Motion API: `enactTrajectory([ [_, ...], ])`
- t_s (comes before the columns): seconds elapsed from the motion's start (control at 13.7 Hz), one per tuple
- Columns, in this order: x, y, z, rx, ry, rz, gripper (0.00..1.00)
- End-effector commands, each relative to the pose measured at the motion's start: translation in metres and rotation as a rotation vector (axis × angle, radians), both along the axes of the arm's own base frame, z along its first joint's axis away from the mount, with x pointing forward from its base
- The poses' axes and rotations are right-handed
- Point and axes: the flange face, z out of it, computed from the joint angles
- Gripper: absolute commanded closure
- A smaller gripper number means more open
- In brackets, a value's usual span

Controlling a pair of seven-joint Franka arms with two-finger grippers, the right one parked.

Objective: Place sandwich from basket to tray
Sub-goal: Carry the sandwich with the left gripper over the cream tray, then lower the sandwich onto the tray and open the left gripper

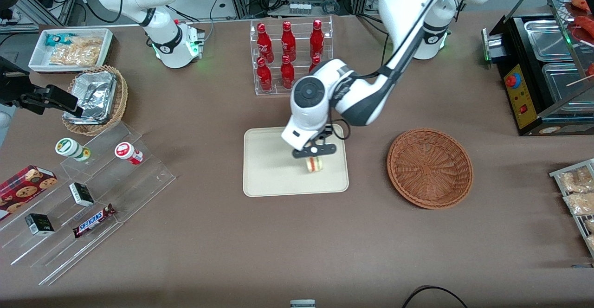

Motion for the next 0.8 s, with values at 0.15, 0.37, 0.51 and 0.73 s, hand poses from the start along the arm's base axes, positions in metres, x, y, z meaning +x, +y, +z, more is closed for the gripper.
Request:
enactTrajectory([
  [0.15,-0.014,-0.043,-0.025,-0.076,-0.085,-0.065,0.90],
  [0.37,-0.015,-0.041,-0.047,-0.045,-0.084,-0.134,0.90],
  [0.51,-0.016,-0.039,-0.057,-0.025,-0.085,-0.159,0.90],
  [0.73,-0.017,-0.037,-0.072,-0.012,-0.068,-0.174,0.89],
])
